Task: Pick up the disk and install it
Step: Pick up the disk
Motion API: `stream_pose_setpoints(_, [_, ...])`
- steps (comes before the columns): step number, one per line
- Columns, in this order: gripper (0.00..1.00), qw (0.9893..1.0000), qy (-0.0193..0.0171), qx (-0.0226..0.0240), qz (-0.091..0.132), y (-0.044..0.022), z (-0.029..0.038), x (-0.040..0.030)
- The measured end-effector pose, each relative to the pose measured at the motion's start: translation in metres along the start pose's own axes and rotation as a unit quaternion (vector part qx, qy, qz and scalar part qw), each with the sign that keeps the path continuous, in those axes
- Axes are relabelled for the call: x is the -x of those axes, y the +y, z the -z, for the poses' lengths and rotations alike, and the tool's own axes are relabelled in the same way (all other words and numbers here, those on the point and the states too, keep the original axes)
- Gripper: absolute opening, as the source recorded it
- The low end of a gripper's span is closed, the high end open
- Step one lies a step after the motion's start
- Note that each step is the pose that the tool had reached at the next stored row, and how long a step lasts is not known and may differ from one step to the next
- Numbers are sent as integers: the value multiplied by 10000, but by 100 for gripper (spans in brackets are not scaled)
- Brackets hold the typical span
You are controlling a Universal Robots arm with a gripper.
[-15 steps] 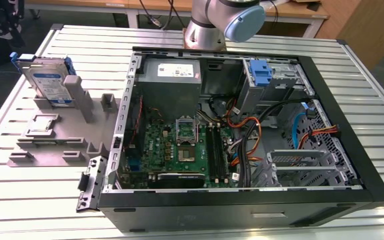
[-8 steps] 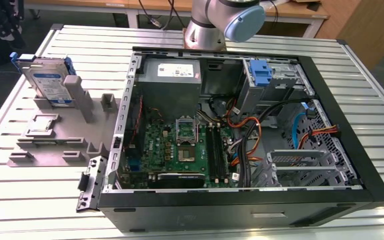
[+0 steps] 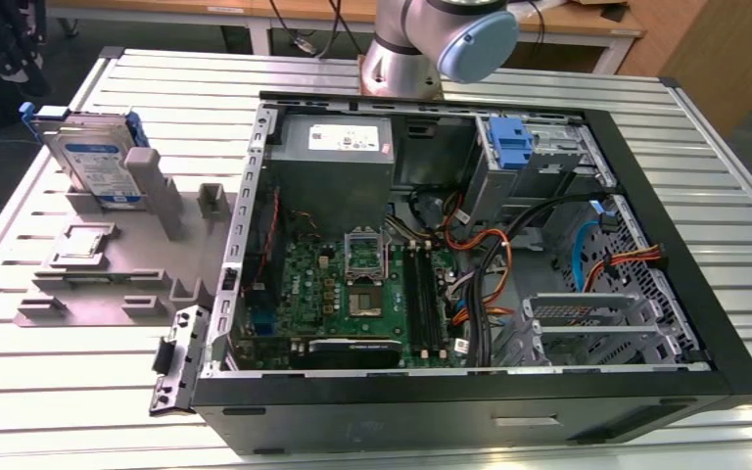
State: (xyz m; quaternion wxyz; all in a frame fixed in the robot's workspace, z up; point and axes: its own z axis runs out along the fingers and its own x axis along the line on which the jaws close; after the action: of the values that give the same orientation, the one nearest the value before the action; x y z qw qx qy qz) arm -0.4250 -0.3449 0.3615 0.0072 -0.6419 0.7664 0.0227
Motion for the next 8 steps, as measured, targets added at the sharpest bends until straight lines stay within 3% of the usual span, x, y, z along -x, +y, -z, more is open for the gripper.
stream_pose_setpoints(4, [10, 10000, -2, 5, 93, 21, -21, 1])
stream_pose_setpoints(8, [10, 9992, 2, 18, 402, 21, -37, 1])
